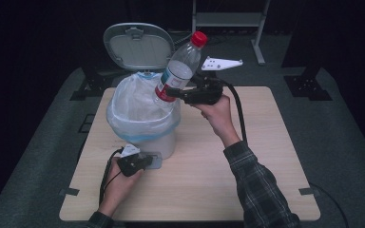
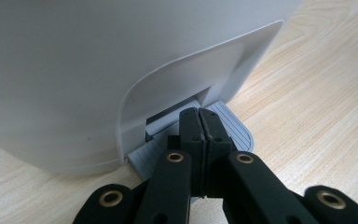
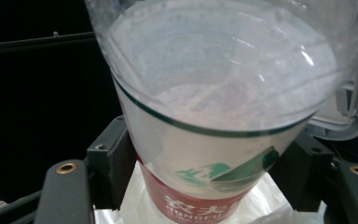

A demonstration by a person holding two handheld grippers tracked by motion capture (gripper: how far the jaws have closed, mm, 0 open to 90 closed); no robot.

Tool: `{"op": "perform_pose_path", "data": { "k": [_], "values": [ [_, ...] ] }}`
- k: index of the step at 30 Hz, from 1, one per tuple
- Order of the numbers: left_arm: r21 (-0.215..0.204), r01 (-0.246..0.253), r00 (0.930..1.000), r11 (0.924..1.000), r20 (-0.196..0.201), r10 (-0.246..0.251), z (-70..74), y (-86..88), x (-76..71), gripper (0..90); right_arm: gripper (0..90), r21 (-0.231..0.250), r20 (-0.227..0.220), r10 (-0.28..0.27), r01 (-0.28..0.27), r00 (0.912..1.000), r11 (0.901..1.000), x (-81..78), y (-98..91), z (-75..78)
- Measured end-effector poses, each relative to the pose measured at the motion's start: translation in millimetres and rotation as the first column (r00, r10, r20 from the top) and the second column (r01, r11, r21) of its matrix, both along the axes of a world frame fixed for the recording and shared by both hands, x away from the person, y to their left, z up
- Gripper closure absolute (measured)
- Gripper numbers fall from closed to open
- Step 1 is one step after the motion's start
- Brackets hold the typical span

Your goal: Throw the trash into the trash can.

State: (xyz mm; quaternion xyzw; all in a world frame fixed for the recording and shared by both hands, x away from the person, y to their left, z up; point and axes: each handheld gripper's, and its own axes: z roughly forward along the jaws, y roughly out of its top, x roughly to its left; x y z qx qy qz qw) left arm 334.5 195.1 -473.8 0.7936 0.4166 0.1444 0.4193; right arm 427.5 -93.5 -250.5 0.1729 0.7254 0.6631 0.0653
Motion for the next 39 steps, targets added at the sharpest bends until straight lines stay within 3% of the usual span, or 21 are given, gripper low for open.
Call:
{"op": "perform_pose_path", "data": {
  "k": [10,14,26,33,39],
  "values": [
    [-0.006,-0.004,1.0000,1.0000,-0.001,0.004,-0.1,-0.4,-0.2,89.1,27.2,-0.018,-0.012,-0.008,0.008,0.9999,0.9998,3.1,-0.4,-4.4],
    [-0.006,-0.004,1.0000,1.0000,-0.001,0.004,-0.1,-0.4,-0.2,89.0,21.4,-0.016,-0.016,-0.015,0.015,0.9998,0.9998,2.7,-1.2,-3.9],
    [-0.011,-0.007,1.0000,0.9999,0.000,0.007,-0.3,-1.0,-0.4,89.0,21.1,-0.016,-0.016,-0.015,0.015,0.9998,0.9998,0.1,-7.2,-4.6],
    [-0.010,-0.006,1.0000,0.9999,0.001,0.006,-0.4,-1.1,-0.4,89.0,21.1,-0.013,-0.020,-0.014,0.014,0.9997,0.9998,-6.4,-13.8,-8.8],
    [-0.003,-0.009,0.9999,1.0000,0.005,0.009,-0.1,-2.1,-0.8,89.1,21.1,-0.037,-0.016,-0.021,0.020,0.9997,0.9991,-14.9,-21.8,-17.0]
  ]
}}
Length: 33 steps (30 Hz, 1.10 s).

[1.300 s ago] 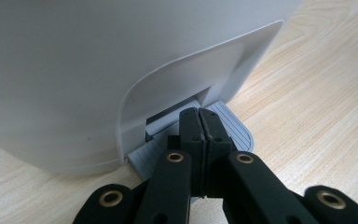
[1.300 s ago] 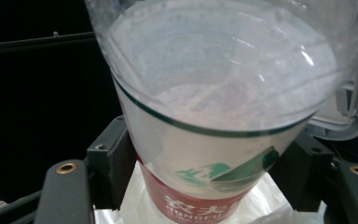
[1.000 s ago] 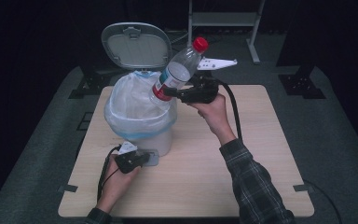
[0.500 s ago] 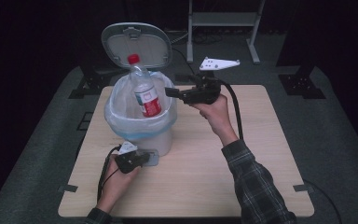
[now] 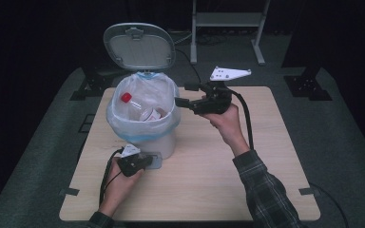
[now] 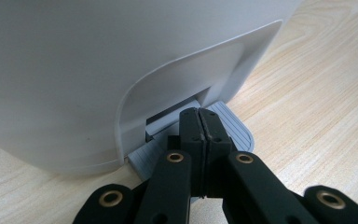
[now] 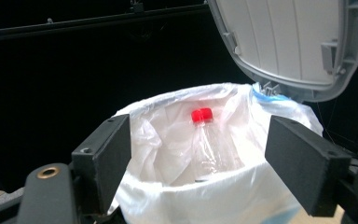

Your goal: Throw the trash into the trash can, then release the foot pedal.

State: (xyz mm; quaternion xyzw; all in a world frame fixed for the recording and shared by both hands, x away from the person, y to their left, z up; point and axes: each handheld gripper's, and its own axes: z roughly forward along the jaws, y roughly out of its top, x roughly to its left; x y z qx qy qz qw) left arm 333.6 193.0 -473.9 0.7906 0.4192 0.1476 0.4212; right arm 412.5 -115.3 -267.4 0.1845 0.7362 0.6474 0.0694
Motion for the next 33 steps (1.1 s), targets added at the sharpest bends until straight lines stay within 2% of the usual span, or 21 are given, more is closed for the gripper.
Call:
{"op": "perform_pose_path", "data": {
  "k": [4,10,17,18,19,20,21,29,30,31,32,33],
  "values": [
    [-0.002,0.000,1.0000,1.0000,-0.005,0.000,1.1,-0.5,0.0,88.7,20.9,-0.008,0.000,-0.007,0.007,1.0000,0.9999,-7.1,-7.1,-4.7],
    [0.010,0.009,0.9997,0.9999,-0.021,-0.009,4.6,-1.9,-5.1,84.5,20.7,-0.054,0.018,-0.028,0.029,0.9994,0.9981,-19.7,-16.0,-15.6],
    [-0.022,0.011,0.9999,0.9997,-0.010,-0.011,13.7,0.3,-15.7,70.0,19.1,-0.092,0.011,-0.050,0.051,0.9987,0.9945,-30.5,-29.1,-30.4],
    [-0.030,0.003,1.0000,0.9995,0.008,-0.003,18.1,2.0,-19.4,67.6,19.0,-0.099,0.011,-0.053,0.054,0.9985,0.9936,-31.7,-31.6,-33.1],
    [-0.030,0.003,1.0000,0.9995,0.008,-0.003,18.1,2.0,-19.4,65.7,18.9,-0.102,0.011,-0.056,0.057,0.9984,0.9931,-32.5,-33.3,-34.6],
    [-0.016,0.009,1.0000,0.9998,0.004,-0.009,19.9,2.5,-21.0,65.7,18.9,-0.102,0.011,-0.056,0.057,0.9984,0.9931,-32.5,-33.3,-34.6],
    [-0.009,0.013,0.9999,0.9999,0.004,-0.013,20.1,2.7,-23.8,61.4,18.3,-0.105,0.005,-0.064,0.064,0.9980,0.9924,-34.6,-37.6,-38.4],
    [0.011,0.024,0.9996,0.9997,0.014,-0.024,21.2,4.6,-32.1,43.2,15.6,-0.127,-0.003,-0.095,0.094,0.9954,0.9874,-42.5,-53.0,-50.0],
    [0.012,0.023,0.9996,0.9997,0.015,-0.023,21.6,5.2,-33.3,43.2,15.6,-0.127,-0.003,-0.095,0.094,0.9954,0.9874,-42.5,-53.0,-50.0],
    [0.013,0.026,0.9995,0.9996,0.016,-0.027,22.2,6.0,-34.5,41.2,15.0,-0.135,-0.002,-0.103,0.102,0.9946,0.9855,-43.6,-54.7,-51.8],
    [0.016,0.029,0.9995,0.9995,0.010,-0.029,22.8,7.6,-37.0,37.8,14.3,-0.161,0.008,-0.130,0.130,0.9915,0.9784,-47.0,-57.8,-55.6],
    [0.016,0.029,0.9995,0.9995,0.010,-0.029,22.8,7.6,-37.0,36.4,14.3,-0.161,0.008,-0.130,0.130,0.9915,0.9784,-47.0,-57.8,-55.6]
  ]
}}
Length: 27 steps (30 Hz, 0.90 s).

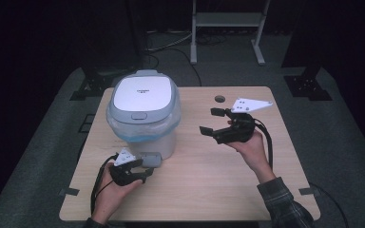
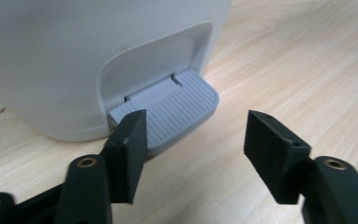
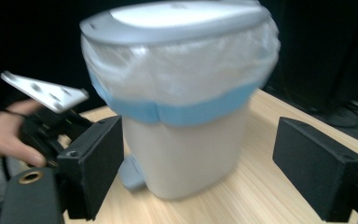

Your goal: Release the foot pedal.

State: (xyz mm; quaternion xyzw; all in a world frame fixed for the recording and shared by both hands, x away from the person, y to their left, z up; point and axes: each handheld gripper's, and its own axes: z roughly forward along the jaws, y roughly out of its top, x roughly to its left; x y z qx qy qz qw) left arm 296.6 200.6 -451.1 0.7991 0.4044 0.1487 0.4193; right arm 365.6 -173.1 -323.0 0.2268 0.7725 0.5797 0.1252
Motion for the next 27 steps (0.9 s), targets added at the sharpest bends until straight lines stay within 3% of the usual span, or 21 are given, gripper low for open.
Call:
{"op": "perform_pose_path", "data": {
  "k": [4,14,18,24,27],
  "values": [
    [0.019,0.002,1.0000,0.9998,-0.002,-0.002,-0.9,3.0,-3.7,31.7,11.7,-0.045,0.008,-0.044,0.045,0.9990,0.9980,-9.3,-9.3,-11.7],
    [0.054,0.013,0.9998,0.9985,-0.013,-0.013,-6.2,10.7,-12.4,26.8,1.6,-0.091,-0.046,-0.122,0.118,0.9914,0.9889,-26.4,-34.0,-47.5],
    [0.066,0.017,0.9998,0.9977,-0.013,-0.016,-9.5,15.1,-17.5,24.7,0.8,-0.111,-0.079,-0.172,0.163,0.9819,0.9804,-35.9,-54.4,-63.2],
    [0.074,0.033,0.9993,0.9967,-0.022,-0.031,-14.1,21.3,-21.9,21.7,0.8,-0.130,-0.081,-0.215,0.204,0.9733,0.9704,-47.3,-76.4,-75.3],
    [0.081,0.039,0.9990,0.9960,-0.023,-0.037,-16.6,26.4,-24.5,19.8,0.8,-0.130,-0.084,-0.252,0.241,0.9640,0.9619,-58.4,-93.7,-85.5]
  ]
}}
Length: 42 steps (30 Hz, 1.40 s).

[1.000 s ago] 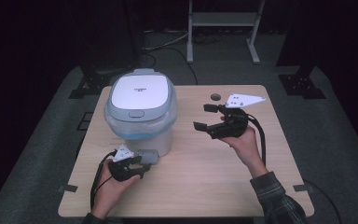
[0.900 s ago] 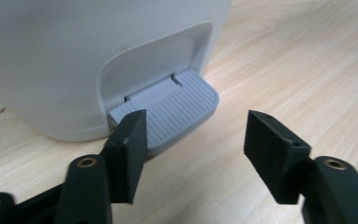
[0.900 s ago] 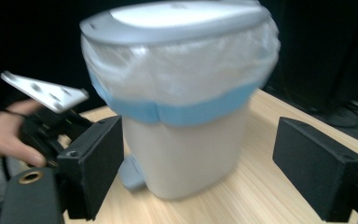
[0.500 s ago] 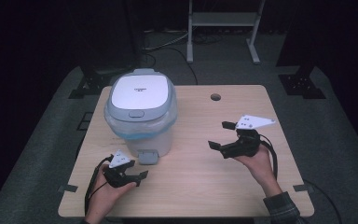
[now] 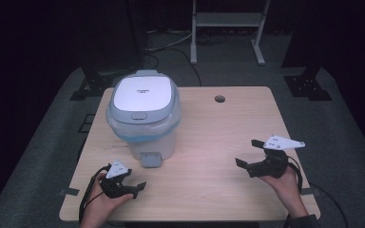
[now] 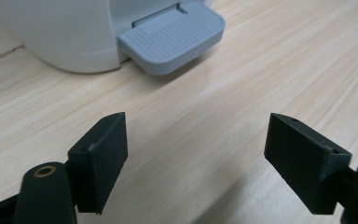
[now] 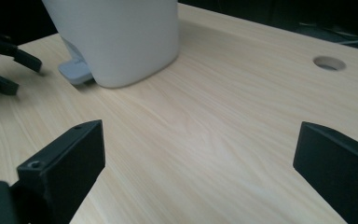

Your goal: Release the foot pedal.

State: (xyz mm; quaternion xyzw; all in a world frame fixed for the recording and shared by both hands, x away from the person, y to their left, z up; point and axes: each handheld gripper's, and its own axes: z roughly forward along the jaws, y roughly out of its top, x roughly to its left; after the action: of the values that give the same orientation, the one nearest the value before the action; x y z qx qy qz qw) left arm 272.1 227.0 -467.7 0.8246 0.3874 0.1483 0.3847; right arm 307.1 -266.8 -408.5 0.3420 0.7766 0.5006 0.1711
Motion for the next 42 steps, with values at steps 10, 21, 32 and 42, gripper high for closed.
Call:
{"op": "perform_pose_path", "data": {
  "k": [10,21,32,42],
  "values": [
    [0.038,0.017,0.9998,0.9991,0.008,-0.017,-7.5,10.7,-1.2,12.2,0.9,0.002,0.006,-0.087,0.087,0.9962,0.9962,-23.1,-33.4,-29.7],
    [0.067,0.060,0.9980,0.9960,0.017,-0.061,-15.1,14.0,1.1,7.2,0.9,-0.134,-0.070,-0.141,0.131,0.9876,0.9823,-32.0,-47.4,-62.9],
    [0.074,0.075,0.9968,0.9945,0.023,-0.076,-15.5,14.3,1.7,7.1,0.8,-0.265,-0.173,-0.152,0.102,0.9731,0.9588,-28.7,-44.7,-80.1],
    [0.072,0.066,0.9974,0.9952,0.025,-0.068,-15.6,14.0,2.0,7.8,0.8,-0.265,-0.173,-0.154,0.105,0.9727,0.9586,-28.7,-44.4,-80.2]
  ]
}}
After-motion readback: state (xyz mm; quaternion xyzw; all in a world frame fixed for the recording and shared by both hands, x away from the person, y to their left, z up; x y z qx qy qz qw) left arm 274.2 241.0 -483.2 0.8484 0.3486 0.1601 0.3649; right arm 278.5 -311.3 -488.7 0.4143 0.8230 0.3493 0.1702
